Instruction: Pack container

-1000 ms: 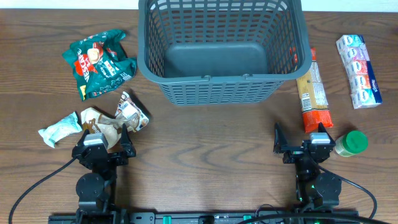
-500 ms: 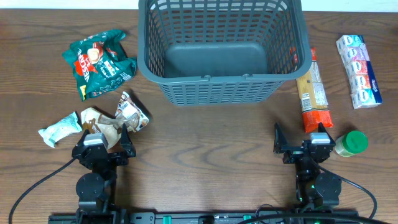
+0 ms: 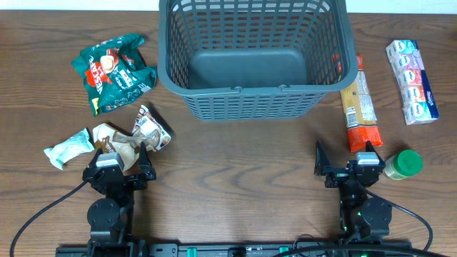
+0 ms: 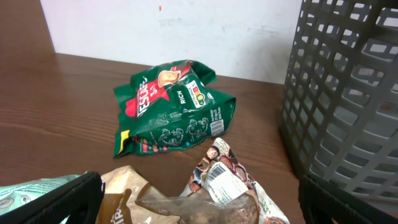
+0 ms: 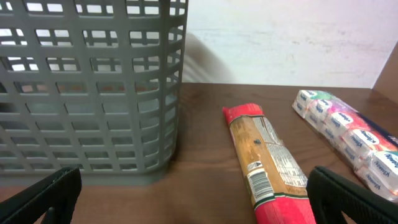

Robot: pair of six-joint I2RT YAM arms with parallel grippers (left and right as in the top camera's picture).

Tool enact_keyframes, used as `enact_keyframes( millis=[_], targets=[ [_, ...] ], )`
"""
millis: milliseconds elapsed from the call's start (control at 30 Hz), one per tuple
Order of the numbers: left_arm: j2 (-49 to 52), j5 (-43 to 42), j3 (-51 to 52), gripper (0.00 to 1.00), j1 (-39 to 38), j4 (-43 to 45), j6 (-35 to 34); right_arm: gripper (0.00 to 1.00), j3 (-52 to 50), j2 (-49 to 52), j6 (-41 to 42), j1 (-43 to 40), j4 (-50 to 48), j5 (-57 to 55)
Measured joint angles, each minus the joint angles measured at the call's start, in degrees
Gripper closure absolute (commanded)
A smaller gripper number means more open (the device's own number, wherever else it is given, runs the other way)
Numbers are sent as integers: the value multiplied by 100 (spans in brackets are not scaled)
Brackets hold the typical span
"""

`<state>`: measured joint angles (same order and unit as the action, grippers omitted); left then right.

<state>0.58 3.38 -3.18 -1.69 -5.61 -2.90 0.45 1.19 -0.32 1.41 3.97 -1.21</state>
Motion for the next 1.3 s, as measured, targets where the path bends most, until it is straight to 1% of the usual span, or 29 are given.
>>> enact_keyframes(
  millis=[100,267,367,433,500,600,633,667,867,967,1033,1100,1167,1233,1300],
  targets=[
    [0,0,0,1,0,0,0,1,0,107,92,0,-50,-4],
    [0,0,0,2,0,2,0,1,127,319,525,0,2,-83],
    [0,0,0,1,0,0,0,1,553,730,680,-44,48,-323],
    [0,0,0,2,0,0,0,1,1095,1182,741,-188,85,-457],
    [0,0,0,1,0,2,0,1,1895,1775,774,-431,186,-551],
    [0,0,4,1,0,11,2,1,3399,2752,782,-874,822,-601],
    [2,0,7,1,0,9,0,1,4188,3230,796,-1091,1309,-575],
    [0,-2,7,1,0,11,2,1,4572,3464,798,-1193,1510,-555],
    [0,-2,9,1,0,20,11,1,8332,5729,752,-2065,3650,-33],
    [0,-2,11,1,0,28,17,1,10107,6931,446,-2315,4813,321],
    [0,2,11,1,0,28,17,1,11269,7820,94,-2393,5665,551],
    [0,0,11,2,0,26,17,1,12174,8660,-286,-2411,6435,704],
    [0,0,11,2,0,26,17,1,12734,9291,-570,-2411,6957,798],
    [0,0,11,2,0,24,17,1,13105,9908,-826,-2411,7298,859],
    [0,0,11,1,0,24,17,1,13215,10395,-1014,-2411,7501,901]
  ],
)
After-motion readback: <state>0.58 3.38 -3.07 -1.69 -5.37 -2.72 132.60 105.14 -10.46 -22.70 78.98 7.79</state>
